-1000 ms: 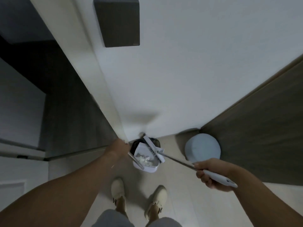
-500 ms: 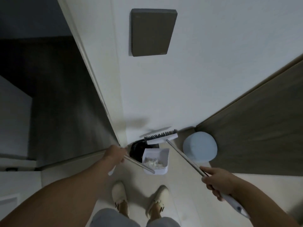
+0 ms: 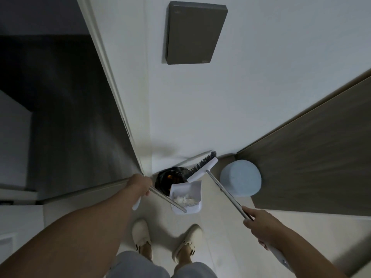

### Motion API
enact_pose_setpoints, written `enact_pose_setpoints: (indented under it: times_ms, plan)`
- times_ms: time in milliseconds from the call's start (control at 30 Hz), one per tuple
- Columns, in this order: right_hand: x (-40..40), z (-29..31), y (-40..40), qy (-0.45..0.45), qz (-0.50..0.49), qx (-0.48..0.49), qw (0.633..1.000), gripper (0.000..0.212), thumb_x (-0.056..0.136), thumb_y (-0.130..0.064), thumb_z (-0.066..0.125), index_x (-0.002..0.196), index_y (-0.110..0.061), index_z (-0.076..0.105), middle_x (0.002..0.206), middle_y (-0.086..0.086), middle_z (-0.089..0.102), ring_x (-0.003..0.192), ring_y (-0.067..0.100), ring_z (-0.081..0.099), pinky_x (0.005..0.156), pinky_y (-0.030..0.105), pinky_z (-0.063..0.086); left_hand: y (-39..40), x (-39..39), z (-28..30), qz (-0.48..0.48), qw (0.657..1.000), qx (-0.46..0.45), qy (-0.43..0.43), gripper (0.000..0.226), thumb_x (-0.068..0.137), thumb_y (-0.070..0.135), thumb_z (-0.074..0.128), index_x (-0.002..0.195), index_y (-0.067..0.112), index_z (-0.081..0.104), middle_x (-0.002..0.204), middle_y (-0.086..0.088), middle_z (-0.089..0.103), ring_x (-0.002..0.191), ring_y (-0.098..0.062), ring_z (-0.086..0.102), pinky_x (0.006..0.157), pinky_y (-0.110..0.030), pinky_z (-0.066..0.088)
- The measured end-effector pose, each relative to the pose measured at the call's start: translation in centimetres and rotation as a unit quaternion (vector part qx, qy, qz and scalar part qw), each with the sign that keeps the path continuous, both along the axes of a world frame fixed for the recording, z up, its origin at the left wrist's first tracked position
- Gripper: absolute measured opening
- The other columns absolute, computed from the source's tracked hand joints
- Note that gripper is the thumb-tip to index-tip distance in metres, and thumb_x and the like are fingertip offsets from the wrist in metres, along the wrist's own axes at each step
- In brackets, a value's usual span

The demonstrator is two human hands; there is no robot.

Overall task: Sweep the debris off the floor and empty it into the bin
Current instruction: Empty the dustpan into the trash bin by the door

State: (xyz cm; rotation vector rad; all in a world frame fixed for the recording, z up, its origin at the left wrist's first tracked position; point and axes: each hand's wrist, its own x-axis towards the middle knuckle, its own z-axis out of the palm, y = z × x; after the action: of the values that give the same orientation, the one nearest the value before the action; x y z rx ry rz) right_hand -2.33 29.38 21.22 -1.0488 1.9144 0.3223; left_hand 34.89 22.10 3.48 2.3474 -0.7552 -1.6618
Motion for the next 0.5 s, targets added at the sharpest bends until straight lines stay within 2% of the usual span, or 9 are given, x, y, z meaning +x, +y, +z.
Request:
enact_pose_setpoints:
  times_ms: [100,167,267,400,500]
  plan:
    - [0.2,0.1,0.0,0.012,0.02,-0.006,1.0,0.052,0.096,-0.021,0.046,0.145,-0.038,0.044,0.067,-0.002,0.059,0.04,0.017,0.047,0.038,0.019,0.038,-0.7,-0.4,0.1,-0.014,1.0,0.009,0.001,0.023,0.091,0.014,0.057,0.089,-0.006,0.069,0.048,-0.014,0.063,0.058,-0.026,0.058,0.064,-0.028,0.044]
    - [0.2,0.2,-0.1,0.016,0.029,0.0,0.999,0.051,0.098,-0.02,0.046,0.146,-0.037,0.042,0.068,-0.004,0.058,0.045,0.015,0.049,0.038,0.017,0.037,-1.4,-0.5,0.5,-0.032,0.999,0.011,-0.002,0.016,0.093,0.011,0.058,0.084,-0.002,0.064,0.055,-0.013,0.063,0.06,-0.026,0.059,0.063,-0.027,0.048]
    - [-0.1,0.3,-0.2,0.016,0.037,0.008,0.999,0.051,0.099,-0.02,0.047,0.147,-0.035,0.04,0.07,-0.004,0.058,0.048,0.015,0.051,0.038,0.018,0.038,-2.3,-0.3,0.6,-0.038,0.999,0.016,-0.013,0.013,0.091,0.008,0.063,0.079,0.002,0.061,0.066,-0.013,0.062,0.056,-0.026,0.06,0.053,-0.025,0.05]
    - [-0.5,0.2,-0.1,0.011,0.035,0.017,0.999,0.052,0.098,-0.018,0.046,0.147,-0.034,0.041,0.069,-0.003,0.058,0.046,0.015,0.049,0.038,0.017,0.037,-2.5,-0.1,-0.1,-0.032,0.999,0.017,-0.024,0.021,0.091,0.007,0.064,0.071,0.005,0.058,0.062,-0.011,0.06,0.053,-0.024,0.058,0.05,-0.023,0.048]
    - [-1.1,-0.3,0.0,0.013,0.017,0.028,0.999,0.054,0.096,-0.019,0.048,0.147,-0.037,0.042,0.067,0.003,0.061,0.04,0.017,0.045,0.041,0.021,0.039,-2.5,-0.2,-0.6,-0.021,0.999,0.017,-0.025,0.022,0.092,0.007,0.063,0.07,0.005,0.059,0.043,-0.005,0.058,0.052,-0.024,0.058,0.05,-0.023,0.048]
